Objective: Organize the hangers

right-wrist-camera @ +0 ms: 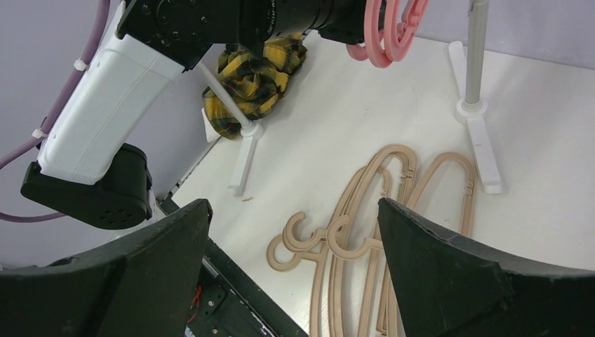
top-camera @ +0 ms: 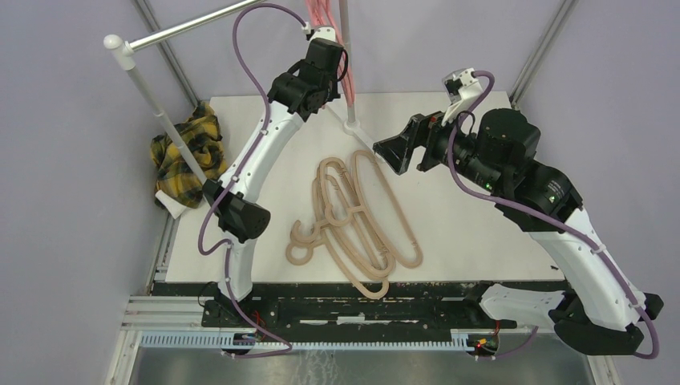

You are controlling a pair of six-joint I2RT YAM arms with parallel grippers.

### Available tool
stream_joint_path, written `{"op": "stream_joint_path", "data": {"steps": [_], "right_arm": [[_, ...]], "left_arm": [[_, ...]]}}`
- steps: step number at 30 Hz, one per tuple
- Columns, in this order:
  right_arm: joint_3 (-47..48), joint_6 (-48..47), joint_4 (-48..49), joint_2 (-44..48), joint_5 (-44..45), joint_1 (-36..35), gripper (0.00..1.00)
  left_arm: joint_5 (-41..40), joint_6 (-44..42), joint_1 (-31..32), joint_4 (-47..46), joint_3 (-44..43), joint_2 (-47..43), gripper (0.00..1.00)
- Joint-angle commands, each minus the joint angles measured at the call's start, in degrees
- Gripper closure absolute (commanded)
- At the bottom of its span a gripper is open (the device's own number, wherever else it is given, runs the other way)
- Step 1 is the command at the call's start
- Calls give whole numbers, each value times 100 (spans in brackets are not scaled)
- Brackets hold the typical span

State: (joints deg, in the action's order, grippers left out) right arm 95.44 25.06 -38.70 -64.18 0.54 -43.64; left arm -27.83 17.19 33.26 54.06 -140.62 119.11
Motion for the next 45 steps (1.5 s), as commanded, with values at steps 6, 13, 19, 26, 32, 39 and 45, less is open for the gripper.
{"op": "stream_joint_path", "data": {"steps": [6,13,19,26,32,39,45], "right_arm": [[-49,-80,101,71,165,92,0],[-97,-46,117,104,155,125,0],[-187,8,196,129,105,130,0],[-271,-13,250,142,185,138,0],[-291,-25,245,55,123,151,0],[-390,-12,338,56,61,157,0],[-494,0,379,93,69,155,0]], "left_arm": [[806,-658,117,-99,-117,291,68],[804,-640,120,-157,11,63,38],[914,-708,120,-234,89,-233,18],[1400,-842,120,-495,428,-709,1],[1857,-808,119,-533,549,-1051,1],[2131,-814,121,-891,1547,-1708,1],[2058,-764,120,-1342,2750,-2303,1]]}}
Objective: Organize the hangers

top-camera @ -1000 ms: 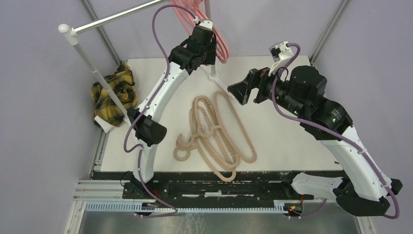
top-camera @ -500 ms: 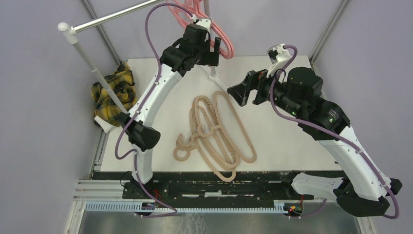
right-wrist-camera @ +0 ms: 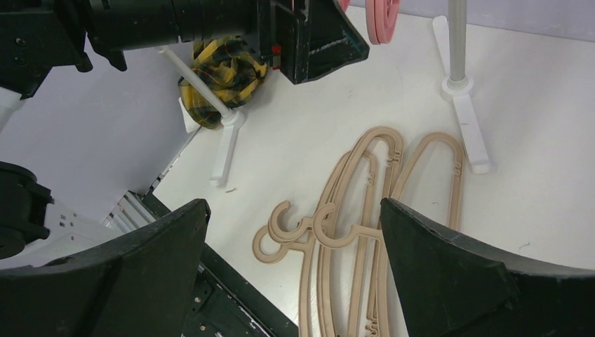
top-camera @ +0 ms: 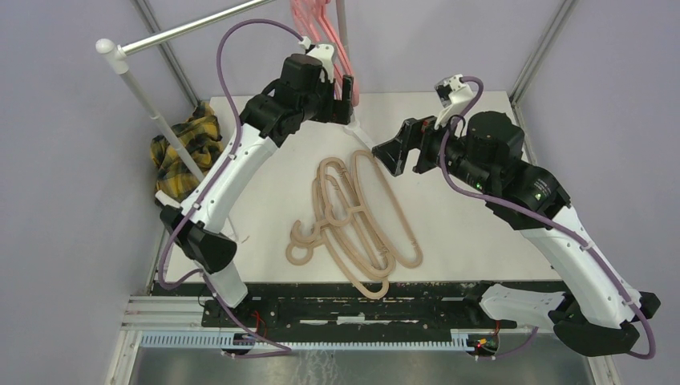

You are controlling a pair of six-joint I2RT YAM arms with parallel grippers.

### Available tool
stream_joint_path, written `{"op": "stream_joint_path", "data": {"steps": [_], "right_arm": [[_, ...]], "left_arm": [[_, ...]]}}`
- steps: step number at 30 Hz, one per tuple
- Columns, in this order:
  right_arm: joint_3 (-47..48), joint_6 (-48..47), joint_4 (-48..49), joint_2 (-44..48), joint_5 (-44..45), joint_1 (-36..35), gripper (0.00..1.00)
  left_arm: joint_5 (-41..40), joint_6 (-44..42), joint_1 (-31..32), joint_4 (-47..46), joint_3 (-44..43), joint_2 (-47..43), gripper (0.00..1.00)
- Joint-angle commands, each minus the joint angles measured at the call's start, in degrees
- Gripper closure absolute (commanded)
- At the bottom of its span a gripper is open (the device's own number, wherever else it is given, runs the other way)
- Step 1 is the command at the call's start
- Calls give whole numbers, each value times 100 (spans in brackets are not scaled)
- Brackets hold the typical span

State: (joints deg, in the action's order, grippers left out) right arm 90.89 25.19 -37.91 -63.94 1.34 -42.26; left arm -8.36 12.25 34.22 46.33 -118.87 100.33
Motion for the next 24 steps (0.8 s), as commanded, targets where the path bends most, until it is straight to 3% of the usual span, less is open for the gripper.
{"op": "stream_joint_path", "data": {"steps": [1,13,21,24], "right_arm": [[-61,-4,309,66,-19,18,0],[-407,-189,111,50,95,26,0],[-1225,31,141,-43,-49,36,0],[-1814,175,400,-237,-225,41,10]], "left_arm": [[133,-255,26,-644,758,-514,1],[818,-135,29,-1213,3274,-2211,1],[806,123,27,-1282,5167,-3503,1],[529,365,24,-1361,5754,-3692,1]]}}
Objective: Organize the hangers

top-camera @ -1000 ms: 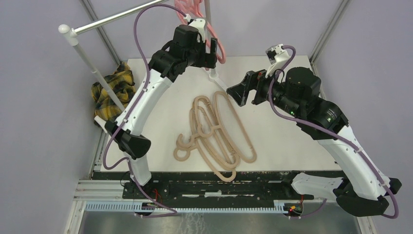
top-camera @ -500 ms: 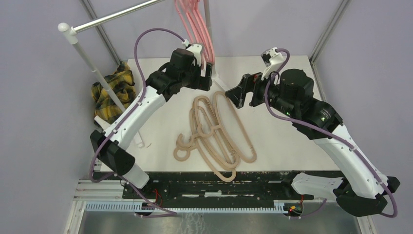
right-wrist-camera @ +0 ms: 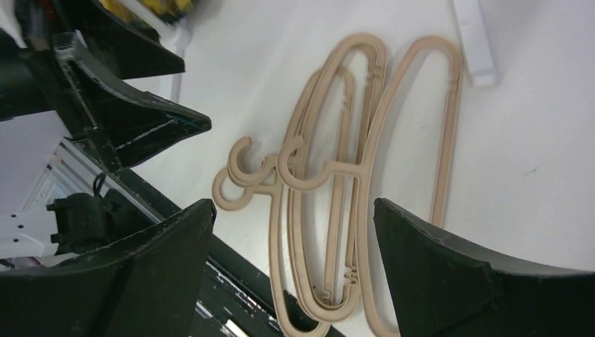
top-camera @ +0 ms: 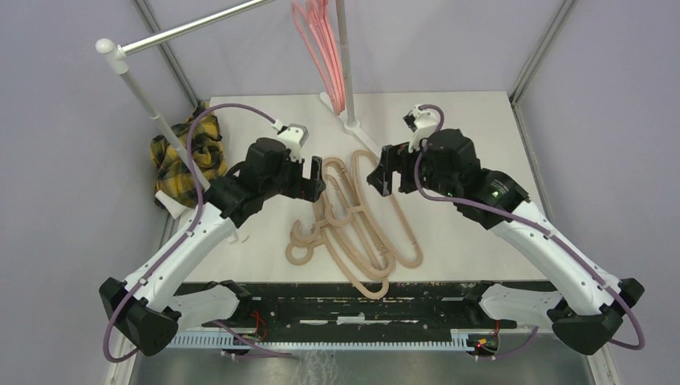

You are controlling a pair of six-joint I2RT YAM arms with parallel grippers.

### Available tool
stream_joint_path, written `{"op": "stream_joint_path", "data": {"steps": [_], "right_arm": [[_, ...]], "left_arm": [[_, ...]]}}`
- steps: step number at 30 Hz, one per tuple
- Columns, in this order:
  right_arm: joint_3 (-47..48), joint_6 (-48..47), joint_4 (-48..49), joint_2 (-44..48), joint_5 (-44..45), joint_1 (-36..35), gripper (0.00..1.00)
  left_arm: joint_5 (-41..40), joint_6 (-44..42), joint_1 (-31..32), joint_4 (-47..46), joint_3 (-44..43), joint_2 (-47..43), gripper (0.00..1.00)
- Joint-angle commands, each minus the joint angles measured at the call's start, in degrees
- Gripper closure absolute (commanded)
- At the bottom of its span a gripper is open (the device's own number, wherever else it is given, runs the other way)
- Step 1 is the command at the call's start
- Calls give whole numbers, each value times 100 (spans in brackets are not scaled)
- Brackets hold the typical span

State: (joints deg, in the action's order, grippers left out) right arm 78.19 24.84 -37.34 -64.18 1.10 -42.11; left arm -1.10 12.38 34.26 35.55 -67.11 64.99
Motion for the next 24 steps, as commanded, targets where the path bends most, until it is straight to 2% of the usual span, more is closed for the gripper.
{"op": "stream_joint_path", "data": {"steps": [1,4,6,14,18,24], "right_arm": [[-759,241,514,-295,-301,27,16],[-1204,372,984,-713,-458,26,30],[-1327,407,1228,-1093,-558,22,34],[-896,470,1786,-2840,-336,181,43],[-484,591,1905,-3694,-684,432,51],[-98,498,1891,-4327,-620,511,52]], "left_arm": [[-314,502,19,-353,747,-195,0],[-609,1067,19,-639,1213,-307,3],[-791,1377,19,-875,1493,-385,3],[-818,1835,19,-1444,2110,-672,6],[-784,1854,17,-1446,2284,-804,7],[-722,1843,17,-1496,2446,-917,7]]}}
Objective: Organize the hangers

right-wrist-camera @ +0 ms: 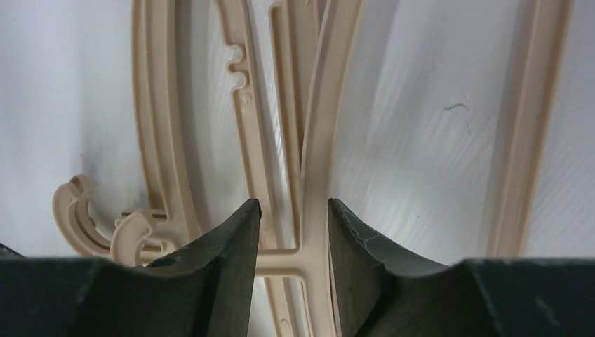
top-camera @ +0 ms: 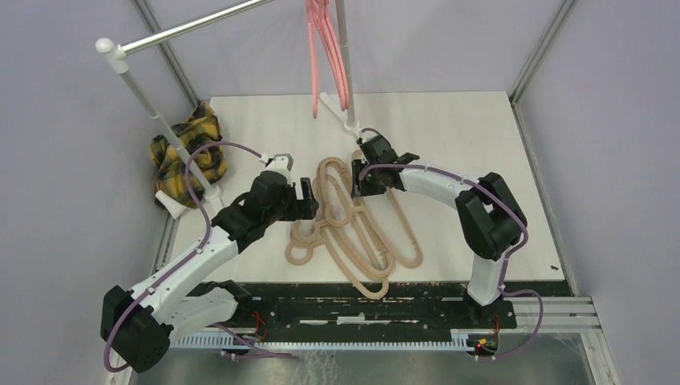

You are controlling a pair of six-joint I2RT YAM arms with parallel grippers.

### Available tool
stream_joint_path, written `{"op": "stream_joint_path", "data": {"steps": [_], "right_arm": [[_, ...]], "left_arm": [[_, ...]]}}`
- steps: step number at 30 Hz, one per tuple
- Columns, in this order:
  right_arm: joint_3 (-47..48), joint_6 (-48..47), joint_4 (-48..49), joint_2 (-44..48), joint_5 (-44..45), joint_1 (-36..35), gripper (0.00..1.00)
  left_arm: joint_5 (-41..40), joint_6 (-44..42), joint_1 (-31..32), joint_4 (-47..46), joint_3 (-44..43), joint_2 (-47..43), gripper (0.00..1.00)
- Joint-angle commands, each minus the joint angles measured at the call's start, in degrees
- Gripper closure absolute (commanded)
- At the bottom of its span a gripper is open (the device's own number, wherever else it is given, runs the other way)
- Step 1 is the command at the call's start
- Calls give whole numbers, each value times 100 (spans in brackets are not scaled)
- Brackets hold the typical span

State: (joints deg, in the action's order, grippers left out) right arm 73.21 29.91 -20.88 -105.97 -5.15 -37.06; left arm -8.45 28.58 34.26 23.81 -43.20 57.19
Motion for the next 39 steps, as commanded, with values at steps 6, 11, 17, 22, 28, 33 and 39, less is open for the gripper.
{"op": "stream_joint_path", "data": {"steps": [6,11,17,22,28,33,39], "right_arm": [[692,-196,100,-518,121,61,51],[716,-372,7,-503,234,97,59],[694,-717,-218,-519,596,145,51],[615,-715,-134,-641,433,162,52],[515,-656,25,-611,155,199,67],[422,-541,49,-403,40,272,84],[316,17,55,784,-292,531,92]], "left_arm": [[93,218,18,-395,152,-152,8],[97,236,21,-382,239,-263,8],[137,255,19,-351,330,-454,8],[135,356,19,-360,462,-606,9],[115,343,17,-342,480,-611,9],[119,378,20,-365,516,-685,9],[287,292,19,-611,601,-921,9]]}}
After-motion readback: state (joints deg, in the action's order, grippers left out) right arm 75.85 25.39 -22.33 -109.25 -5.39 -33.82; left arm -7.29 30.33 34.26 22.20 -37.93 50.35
